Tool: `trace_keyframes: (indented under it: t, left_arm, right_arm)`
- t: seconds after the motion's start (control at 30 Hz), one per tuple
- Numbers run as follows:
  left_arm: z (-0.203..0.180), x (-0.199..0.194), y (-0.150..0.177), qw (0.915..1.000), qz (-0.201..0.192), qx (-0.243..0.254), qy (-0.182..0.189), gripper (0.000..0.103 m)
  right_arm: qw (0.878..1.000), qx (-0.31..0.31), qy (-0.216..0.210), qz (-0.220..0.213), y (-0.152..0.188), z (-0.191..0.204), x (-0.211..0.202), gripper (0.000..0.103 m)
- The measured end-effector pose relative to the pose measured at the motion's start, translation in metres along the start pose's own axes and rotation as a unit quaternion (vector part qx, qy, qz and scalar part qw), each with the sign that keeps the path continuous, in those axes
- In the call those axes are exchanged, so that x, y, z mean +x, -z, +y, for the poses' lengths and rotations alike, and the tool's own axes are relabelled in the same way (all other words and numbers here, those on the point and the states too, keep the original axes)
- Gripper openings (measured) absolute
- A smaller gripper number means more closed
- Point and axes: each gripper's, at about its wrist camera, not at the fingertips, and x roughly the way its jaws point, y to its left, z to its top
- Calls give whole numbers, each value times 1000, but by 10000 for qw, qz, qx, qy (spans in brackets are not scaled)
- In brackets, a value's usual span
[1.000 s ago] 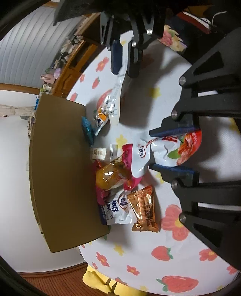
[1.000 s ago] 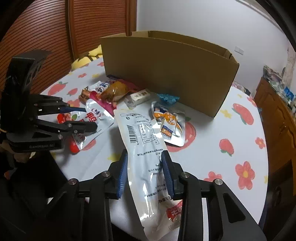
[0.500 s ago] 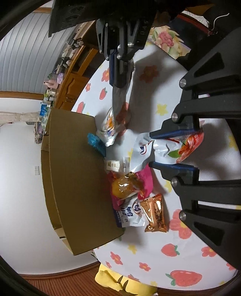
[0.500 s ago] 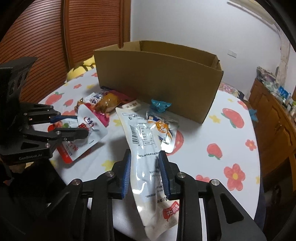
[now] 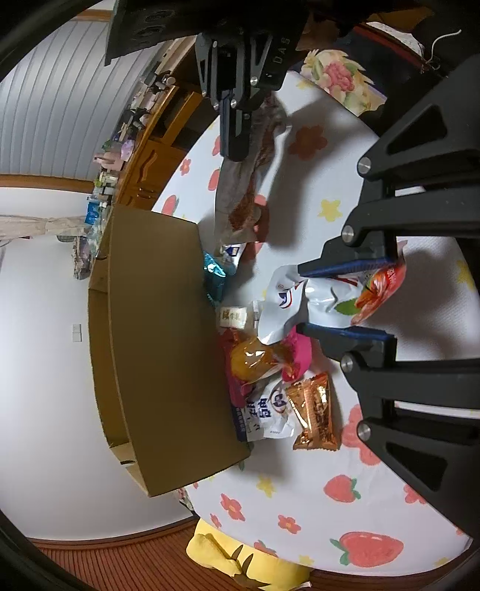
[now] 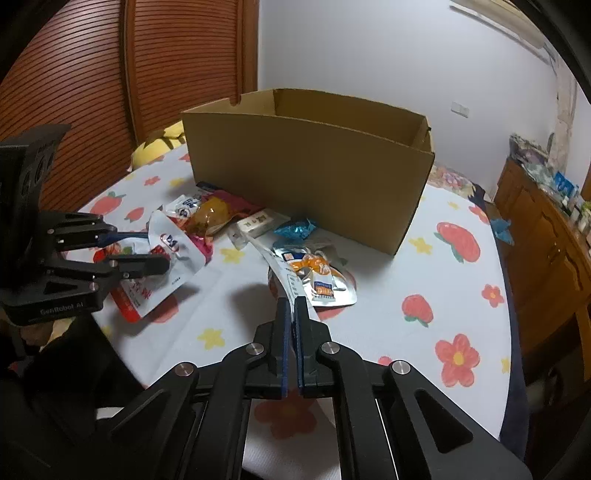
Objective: Organize snacks
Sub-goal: 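Carry both held packs over the box and release them inside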
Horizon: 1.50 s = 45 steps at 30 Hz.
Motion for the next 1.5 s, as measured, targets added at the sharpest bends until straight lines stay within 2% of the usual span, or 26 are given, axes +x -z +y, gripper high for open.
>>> trace_keyframes:
  t: [0.47,0.73,1.07,1.2,1.5]
  left_arm:
    - [6,-12,-11,9998,-170,-4,-49,22]
    - [12,-28,-32,9991,-411,-5,-93,22]
    - [30,-60,-74,9962,-860,-43,-83,22]
    - [38,-70,-91,9944,-1032,40,-205,22]
    - [64,-65,-129,9923,-1171,120,-395,22]
  right_arm:
    - [9997,-205,11,-106,-10,8,-13,0]
    - [9989,-350,93,-289,-26,8,-30,0]
    - [9947,-643,374,-709,-69,7,-61,0]
    - [9909,-853,532,-896,-94,11,-68,0]
    - [9852,-1141,657,-1102,-143,11,-58,0]
